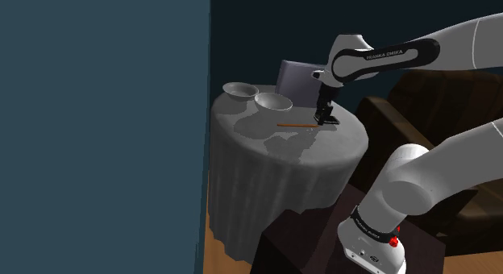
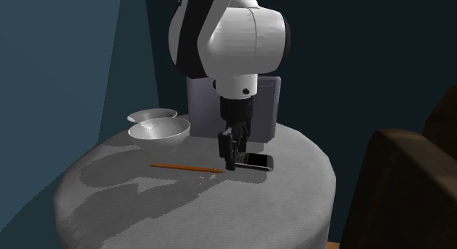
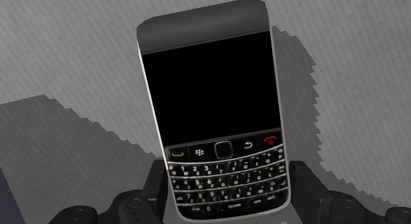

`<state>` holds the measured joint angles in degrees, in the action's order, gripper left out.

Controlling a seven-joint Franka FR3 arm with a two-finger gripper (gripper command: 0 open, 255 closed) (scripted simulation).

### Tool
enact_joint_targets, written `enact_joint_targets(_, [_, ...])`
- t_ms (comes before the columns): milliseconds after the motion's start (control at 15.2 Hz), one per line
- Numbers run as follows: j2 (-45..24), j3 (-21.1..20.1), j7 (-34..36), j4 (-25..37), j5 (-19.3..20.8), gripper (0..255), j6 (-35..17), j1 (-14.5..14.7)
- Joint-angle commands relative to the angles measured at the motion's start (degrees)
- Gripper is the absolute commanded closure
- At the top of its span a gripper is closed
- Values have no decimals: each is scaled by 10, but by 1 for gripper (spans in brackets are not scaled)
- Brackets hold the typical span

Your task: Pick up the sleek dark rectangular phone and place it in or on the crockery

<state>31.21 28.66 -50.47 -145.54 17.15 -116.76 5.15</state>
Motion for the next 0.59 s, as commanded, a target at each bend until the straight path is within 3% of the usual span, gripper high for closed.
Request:
enact_joint_targets(0, [0,0,0,0,0,255,0,0])
enact_joint_targets(528, [14,-10,-1,29,-5,255,43,1])
